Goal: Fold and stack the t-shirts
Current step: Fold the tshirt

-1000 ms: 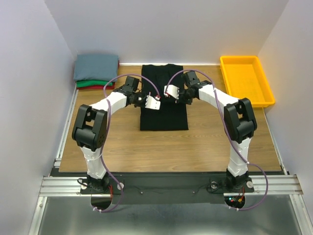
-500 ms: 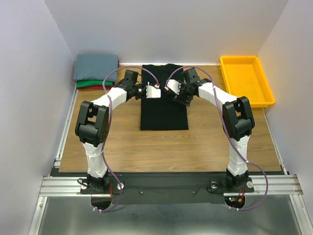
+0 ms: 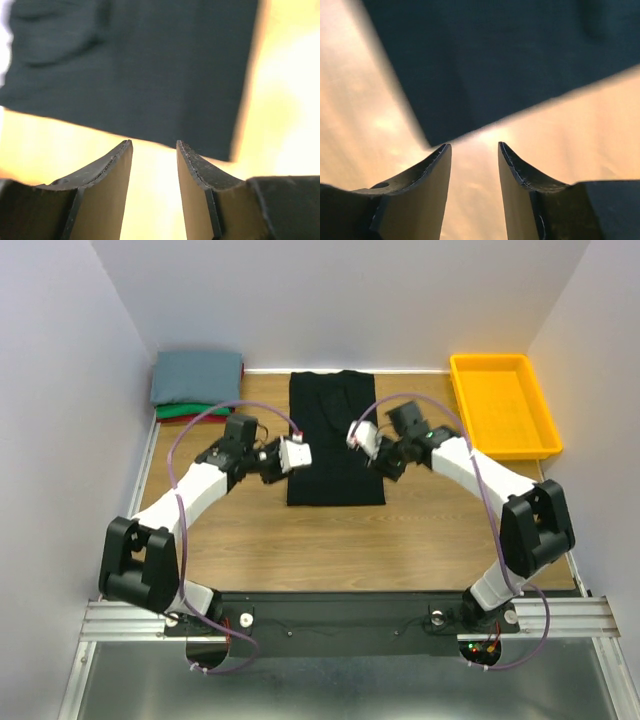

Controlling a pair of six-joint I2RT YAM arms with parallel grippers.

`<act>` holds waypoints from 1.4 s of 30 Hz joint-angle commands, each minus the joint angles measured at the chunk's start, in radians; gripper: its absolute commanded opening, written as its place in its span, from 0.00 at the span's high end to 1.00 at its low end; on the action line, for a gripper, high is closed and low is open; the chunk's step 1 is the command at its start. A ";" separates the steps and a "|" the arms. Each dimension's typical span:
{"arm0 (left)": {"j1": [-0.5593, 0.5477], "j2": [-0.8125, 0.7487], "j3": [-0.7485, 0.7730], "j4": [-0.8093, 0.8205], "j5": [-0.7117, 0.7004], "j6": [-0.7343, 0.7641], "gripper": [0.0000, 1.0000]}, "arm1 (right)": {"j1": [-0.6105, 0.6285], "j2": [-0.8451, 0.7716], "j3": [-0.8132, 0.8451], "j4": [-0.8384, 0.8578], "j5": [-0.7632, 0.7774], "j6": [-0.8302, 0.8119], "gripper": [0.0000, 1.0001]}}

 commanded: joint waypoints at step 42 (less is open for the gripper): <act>-0.233 -0.083 -0.150 -0.105 -0.154 0.069 1.00 | 0.193 -0.161 -0.258 -0.021 0.119 0.016 0.99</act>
